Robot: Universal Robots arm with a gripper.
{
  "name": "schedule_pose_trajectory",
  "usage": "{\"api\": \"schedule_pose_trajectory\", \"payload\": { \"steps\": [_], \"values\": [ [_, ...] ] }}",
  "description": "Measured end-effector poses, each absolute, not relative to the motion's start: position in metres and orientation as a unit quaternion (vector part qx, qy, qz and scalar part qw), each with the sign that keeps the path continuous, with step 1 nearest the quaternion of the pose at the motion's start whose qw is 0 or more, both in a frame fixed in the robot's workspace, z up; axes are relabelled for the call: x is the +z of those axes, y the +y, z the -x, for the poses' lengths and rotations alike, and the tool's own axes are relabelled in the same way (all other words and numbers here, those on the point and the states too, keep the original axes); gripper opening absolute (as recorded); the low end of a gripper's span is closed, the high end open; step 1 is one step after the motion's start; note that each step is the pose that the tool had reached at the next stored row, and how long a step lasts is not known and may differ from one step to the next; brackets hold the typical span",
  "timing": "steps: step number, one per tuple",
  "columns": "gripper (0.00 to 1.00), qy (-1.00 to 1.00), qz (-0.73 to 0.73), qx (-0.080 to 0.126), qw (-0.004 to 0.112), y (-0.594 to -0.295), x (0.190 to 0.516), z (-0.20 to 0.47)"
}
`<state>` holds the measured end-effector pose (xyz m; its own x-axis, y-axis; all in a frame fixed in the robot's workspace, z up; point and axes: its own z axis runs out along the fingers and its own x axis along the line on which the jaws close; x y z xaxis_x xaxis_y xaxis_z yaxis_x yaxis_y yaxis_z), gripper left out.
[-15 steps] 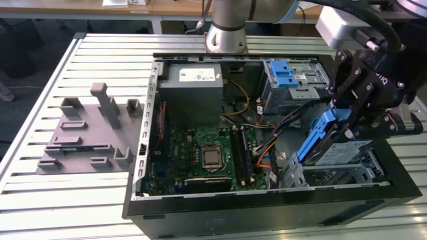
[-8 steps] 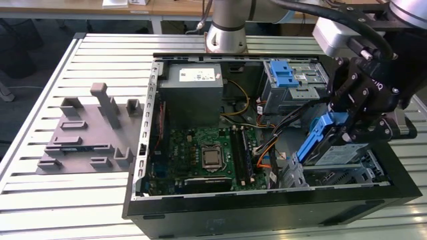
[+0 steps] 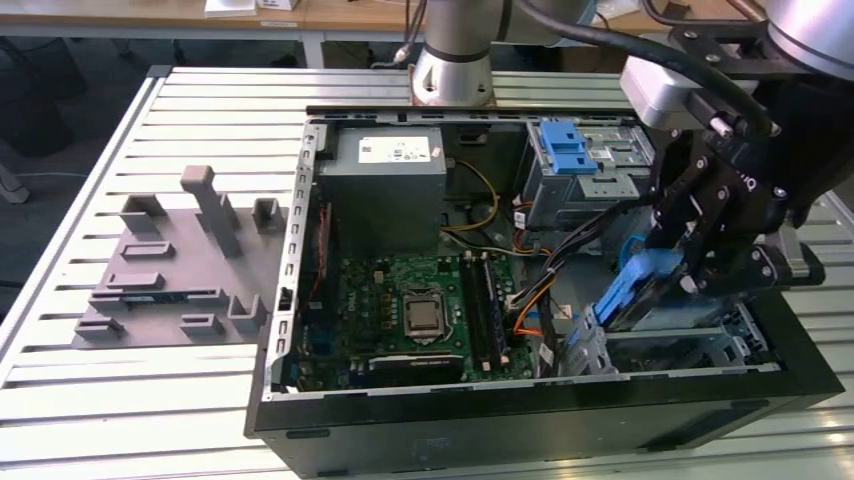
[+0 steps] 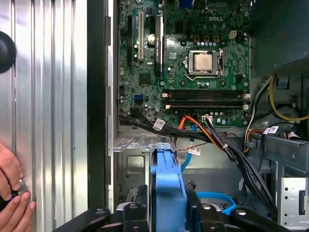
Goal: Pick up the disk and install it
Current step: 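Insert the disk into the insertion slot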
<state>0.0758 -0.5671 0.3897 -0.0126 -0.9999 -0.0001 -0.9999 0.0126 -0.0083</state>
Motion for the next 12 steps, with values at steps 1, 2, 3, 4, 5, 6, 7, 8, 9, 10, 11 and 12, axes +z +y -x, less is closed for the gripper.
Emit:
{"api": "schedule_pose_trajectory", "payload": {
  "steps": [1, 2, 3, 4, 5, 6, 7, 8, 9, 10, 11, 12],
  "values": [
    [0.38, 0.712, 0.703, -0.003, 0.003, -0.567, 0.389, -0.076],
    [0.44, 0.712, 0.703, -0.003, 0.003, -0.567, 0.388, -0.076],
    [0.44, 0.712, 0.703, -0.003, 0.003, -0.567, 0.387, -0.076],
    [0.44, 0.712, 0.703, -0.003, 0.003, -0.567, 0.386, -0.076],
    [0.44, 0.712, 0.703, -0.003, 0.003, -0.567, 0.385, -0.076],
    [0.44, 0.712, 0.703, -0.003, 0.003, -0.567, 0.384, -0.076],
    [0.44, 0.711, 0.703, -0.003, 0.003, -0.567, 0.383, -0.076],
    [0.44, 0.711, 0.703, -0.003, 0.003, -0.567, 0.381, -0.076],
    [0.42, 0.711, 0.703, -0.003, 0.003, -0.567, 0.380, -0.076],
    [0.36, 0.711, 0.703, -0.003, 0.003, -0.567, 0.379, -0.076],
    [0.30, 0.711, 0.703, -0.003, 0.003, -0.567, 0.377, -0.076],
    [0.30, 0.711, 0.704, -0.003, 0.003, -0.567, 0.376, -0.076]
  ]
}}
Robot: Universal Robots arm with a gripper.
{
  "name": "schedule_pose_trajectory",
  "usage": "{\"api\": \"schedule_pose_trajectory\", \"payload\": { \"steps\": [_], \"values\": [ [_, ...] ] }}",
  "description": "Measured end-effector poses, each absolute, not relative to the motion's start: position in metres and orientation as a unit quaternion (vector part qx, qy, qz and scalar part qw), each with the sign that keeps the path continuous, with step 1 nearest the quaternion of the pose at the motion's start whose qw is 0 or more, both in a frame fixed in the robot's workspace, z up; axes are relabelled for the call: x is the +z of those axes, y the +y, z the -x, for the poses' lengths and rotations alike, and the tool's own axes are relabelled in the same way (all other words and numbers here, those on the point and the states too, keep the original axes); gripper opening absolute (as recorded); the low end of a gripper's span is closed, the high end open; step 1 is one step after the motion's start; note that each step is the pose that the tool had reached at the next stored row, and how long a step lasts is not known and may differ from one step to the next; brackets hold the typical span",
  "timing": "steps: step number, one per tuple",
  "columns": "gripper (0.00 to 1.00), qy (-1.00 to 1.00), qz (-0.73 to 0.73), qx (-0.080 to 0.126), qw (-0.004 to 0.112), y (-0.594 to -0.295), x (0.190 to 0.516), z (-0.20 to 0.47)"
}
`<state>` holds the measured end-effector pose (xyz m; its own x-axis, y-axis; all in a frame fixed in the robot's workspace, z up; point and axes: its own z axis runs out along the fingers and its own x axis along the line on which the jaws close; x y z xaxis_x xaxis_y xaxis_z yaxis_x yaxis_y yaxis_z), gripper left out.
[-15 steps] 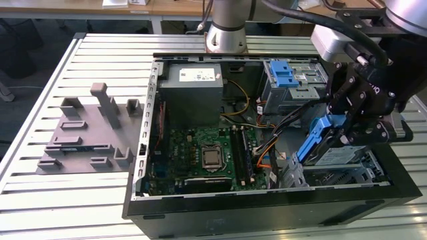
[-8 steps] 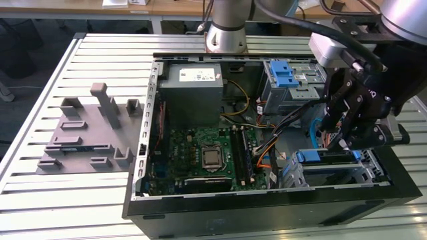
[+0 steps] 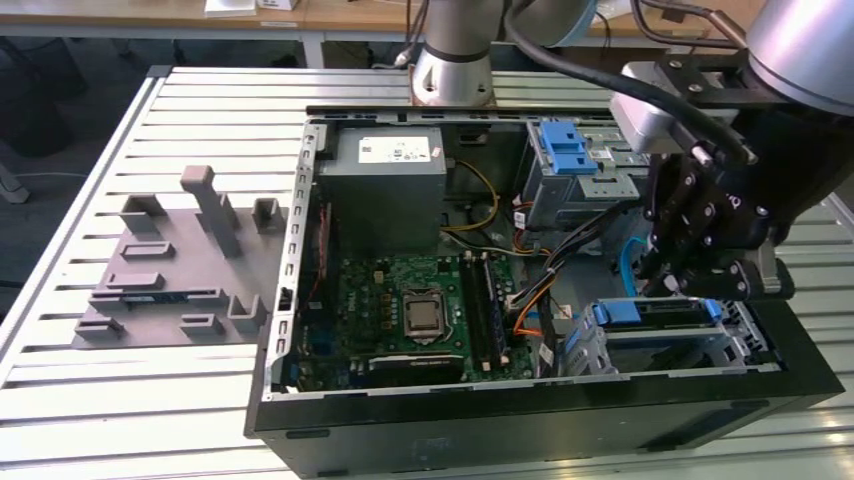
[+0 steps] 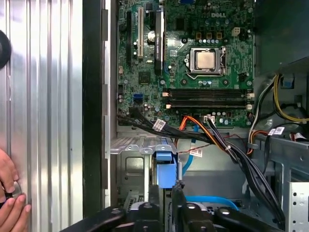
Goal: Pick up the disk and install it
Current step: 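Insert the disk into the insertion slot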
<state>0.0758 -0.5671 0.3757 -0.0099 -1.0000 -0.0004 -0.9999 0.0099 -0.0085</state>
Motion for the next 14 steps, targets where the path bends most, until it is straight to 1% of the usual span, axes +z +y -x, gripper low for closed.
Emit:
{"api": "schedule_pose_trajectory", "payload": {
  "steps": [2, 3, 4, 5, 14],
  "values": [
    [0.18, 0.710, 0.704, -0.003, 0.003, -0.567, 0.373, -0.076],
    [0.18, 0.710, 0.704, -0.003, 0.003, -0.567, 0.372, -0.076],
    [0.13, 0.710, 0.704, -0.003, 0.003, -0.567, 0.371, -0.076],
    [0.11, 0.710, 0.704, -0.003, 0.003, -0.567, 0.370, -0.076],
    [0.11, 0.710, 0.704, -0.003, 0.003, -0.567, 0.364, -0.076]
  ]
}}
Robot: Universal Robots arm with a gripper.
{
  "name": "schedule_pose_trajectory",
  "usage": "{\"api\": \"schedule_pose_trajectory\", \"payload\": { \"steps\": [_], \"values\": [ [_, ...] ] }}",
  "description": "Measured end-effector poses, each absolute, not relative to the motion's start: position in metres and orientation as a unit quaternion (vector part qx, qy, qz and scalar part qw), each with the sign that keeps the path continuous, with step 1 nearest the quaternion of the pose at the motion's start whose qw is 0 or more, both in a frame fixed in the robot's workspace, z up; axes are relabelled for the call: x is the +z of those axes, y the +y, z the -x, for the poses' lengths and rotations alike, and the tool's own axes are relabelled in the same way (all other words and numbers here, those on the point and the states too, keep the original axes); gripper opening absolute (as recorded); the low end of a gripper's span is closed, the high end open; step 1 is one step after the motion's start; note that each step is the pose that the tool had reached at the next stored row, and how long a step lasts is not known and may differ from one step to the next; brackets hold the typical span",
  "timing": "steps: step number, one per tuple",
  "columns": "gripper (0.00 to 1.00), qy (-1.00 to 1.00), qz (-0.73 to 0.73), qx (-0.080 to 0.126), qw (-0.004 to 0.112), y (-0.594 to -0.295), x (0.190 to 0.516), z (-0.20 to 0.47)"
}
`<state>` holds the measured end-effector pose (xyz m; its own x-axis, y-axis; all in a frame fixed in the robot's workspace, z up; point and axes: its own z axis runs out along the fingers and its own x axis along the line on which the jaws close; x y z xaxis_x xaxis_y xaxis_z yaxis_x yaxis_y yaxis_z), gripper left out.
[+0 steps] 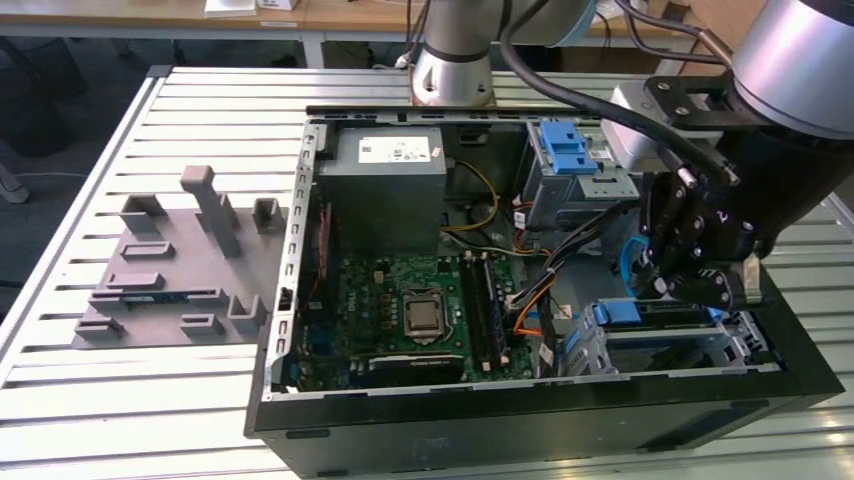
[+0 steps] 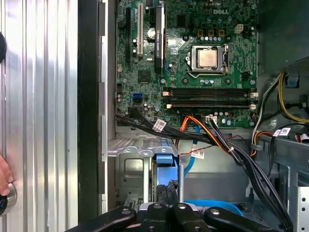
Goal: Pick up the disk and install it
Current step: 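Insert the disk into the insertion slot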
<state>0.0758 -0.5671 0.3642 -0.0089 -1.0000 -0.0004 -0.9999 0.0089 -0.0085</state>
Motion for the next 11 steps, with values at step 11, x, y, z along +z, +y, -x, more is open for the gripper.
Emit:
{"api": "schedule_pose_trajectory", "payload": {
  "steps": [11],
  "values": [
    [0.11, 0.710, 0.704, -0.003, 0.003, -0.5671, 0.3596, -0.0826]
  ]
}}
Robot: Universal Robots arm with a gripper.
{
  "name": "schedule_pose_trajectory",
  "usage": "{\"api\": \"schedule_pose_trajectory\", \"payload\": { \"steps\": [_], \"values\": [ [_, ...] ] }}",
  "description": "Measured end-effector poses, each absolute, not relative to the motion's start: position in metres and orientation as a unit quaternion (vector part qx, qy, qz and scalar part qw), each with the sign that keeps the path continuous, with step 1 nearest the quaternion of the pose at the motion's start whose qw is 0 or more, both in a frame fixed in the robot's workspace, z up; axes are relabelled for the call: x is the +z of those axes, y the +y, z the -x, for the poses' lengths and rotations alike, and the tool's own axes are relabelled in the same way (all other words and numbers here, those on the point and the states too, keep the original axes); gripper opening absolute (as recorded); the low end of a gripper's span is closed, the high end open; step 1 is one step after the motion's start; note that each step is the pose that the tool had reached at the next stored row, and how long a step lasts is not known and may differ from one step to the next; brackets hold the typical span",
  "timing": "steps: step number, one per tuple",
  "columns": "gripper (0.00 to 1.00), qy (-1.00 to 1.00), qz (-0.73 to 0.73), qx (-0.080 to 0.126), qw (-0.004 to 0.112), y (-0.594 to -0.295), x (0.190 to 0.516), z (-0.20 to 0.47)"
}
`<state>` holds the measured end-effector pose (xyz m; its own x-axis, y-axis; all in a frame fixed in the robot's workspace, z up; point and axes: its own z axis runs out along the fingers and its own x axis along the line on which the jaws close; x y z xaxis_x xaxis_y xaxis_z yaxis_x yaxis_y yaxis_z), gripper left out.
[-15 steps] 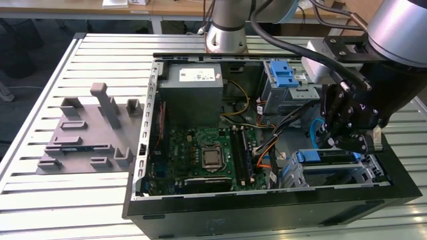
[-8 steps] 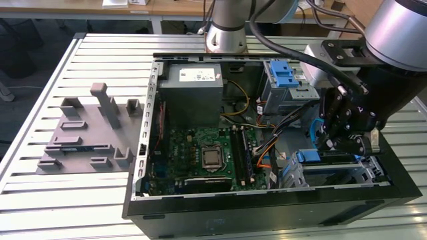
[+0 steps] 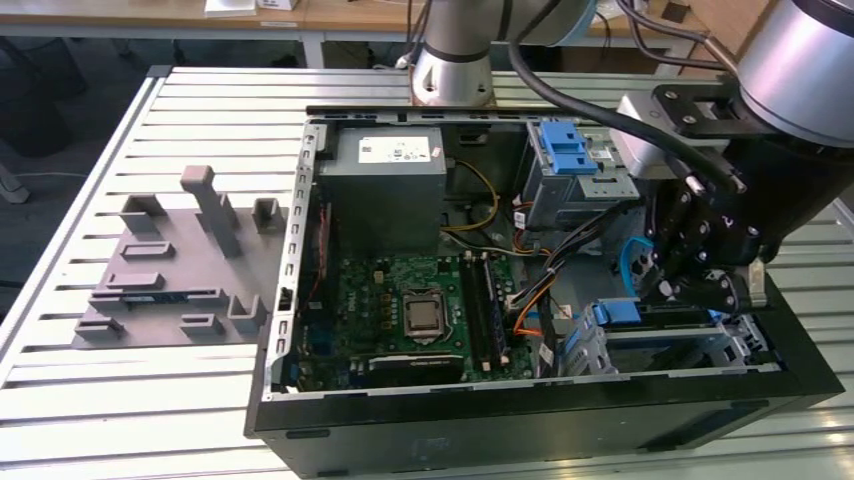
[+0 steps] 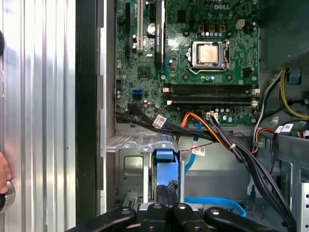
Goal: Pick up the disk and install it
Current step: 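Insert the disk into the insertion slot, then insert the first disk wire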
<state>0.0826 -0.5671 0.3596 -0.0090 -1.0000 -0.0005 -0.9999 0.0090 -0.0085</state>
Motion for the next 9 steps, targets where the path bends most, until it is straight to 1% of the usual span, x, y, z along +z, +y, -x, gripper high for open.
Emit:
{"api": "schedule_pose_trajectory", "payload": {
  "steps": [9],
  "values": [
    [0.11, 0.710, 0.704, -0.003, 0.003, -0.5671, 0.3571, -0.0909]
  ]
}}
